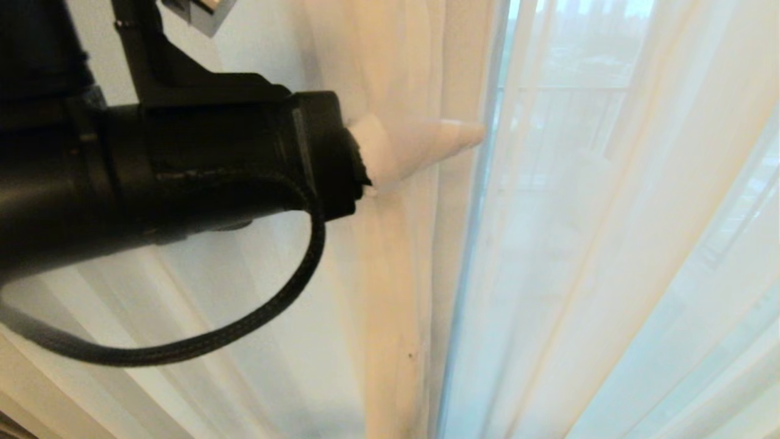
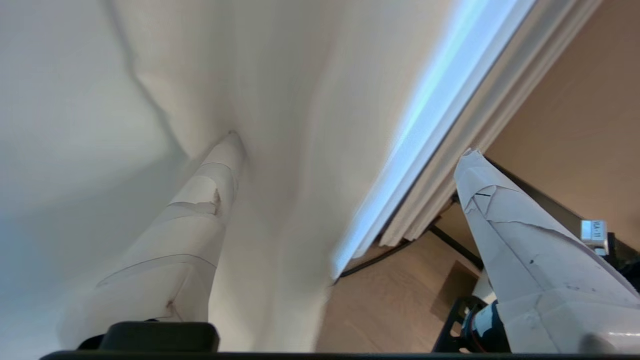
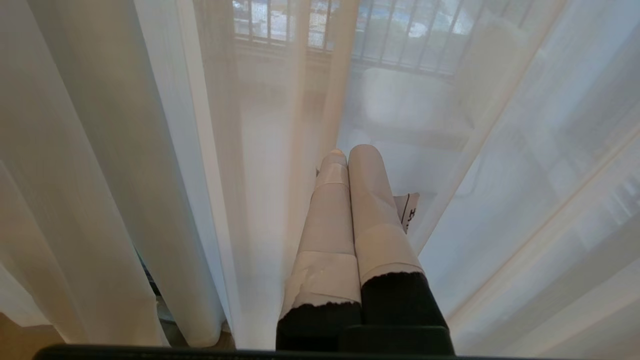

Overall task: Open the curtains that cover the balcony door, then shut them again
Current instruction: Close the outer curtains on both sides

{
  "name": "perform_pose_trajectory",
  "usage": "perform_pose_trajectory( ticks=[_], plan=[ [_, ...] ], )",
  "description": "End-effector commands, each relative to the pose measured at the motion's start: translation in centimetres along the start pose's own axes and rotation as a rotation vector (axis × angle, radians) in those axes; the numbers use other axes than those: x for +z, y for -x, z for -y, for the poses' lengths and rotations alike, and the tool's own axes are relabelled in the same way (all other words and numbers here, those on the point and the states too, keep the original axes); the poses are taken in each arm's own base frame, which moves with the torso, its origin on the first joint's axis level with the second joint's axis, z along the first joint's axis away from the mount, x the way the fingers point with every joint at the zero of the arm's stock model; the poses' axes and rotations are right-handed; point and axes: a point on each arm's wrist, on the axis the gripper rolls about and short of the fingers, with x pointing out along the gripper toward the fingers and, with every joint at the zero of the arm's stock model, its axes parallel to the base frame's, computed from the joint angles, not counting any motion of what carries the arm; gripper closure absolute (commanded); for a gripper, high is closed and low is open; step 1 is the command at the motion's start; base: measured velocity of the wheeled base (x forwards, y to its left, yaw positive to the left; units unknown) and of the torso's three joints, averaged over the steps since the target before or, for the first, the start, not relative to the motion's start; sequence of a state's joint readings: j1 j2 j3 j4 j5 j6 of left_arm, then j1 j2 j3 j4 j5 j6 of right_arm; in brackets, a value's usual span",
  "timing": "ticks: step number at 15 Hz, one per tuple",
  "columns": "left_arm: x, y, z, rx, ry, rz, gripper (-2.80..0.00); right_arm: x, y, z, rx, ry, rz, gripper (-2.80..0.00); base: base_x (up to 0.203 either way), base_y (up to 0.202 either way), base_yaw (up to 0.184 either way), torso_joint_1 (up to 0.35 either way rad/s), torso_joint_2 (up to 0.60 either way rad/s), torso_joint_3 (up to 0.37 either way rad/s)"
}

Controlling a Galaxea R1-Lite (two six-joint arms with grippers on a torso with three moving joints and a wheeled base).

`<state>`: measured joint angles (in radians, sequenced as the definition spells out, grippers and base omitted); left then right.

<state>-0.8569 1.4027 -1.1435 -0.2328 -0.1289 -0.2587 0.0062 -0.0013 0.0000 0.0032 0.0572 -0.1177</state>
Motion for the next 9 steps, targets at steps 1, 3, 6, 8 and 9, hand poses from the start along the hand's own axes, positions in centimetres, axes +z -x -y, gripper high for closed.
perform_pose_trajectory(
  ticks=[1,3,6,8,9],
  plan=[
    [0.1,2.3,-0.1,0.011,-0.001,0.026,-2.8,0.0,0.0,0.0,0.001,0.0,-0.001,0.0,0.0,0.0,0.0,0.0,0.0,0.0],
    [0.0,3.7,-0.2,0.025,-0.001,0.036,-2.8,0.0,0.0,0.0,0.001,0.0,-0.001,0.0,0.0,0.0,0.0,0.0,0.0,0.0],
    [-0.2,6.3,0.1,0.03,0.001,0.022,-2.8,0.0,0.0,0.0,0.001,0.0,-0.001,0.0,0.0,0.0,0.0,0.0,0.0,0.0],
    [-0.7,8.2,0.3,0.037,0.003,0.011,-2.8,0.0,0.0,0.0,0.001,0.0,-0.001,0.0,0.0,0.0,0.0,0.0,0.0,0.0],
    [-0.8,9.1,0.4,0.047,0.004,0.008,-2.8,0.0,0.0,0.0,0.001,0.0,-0.001,0.0,0.0,0.0,0.0,0.0,0.0,0.0]
  ],
)
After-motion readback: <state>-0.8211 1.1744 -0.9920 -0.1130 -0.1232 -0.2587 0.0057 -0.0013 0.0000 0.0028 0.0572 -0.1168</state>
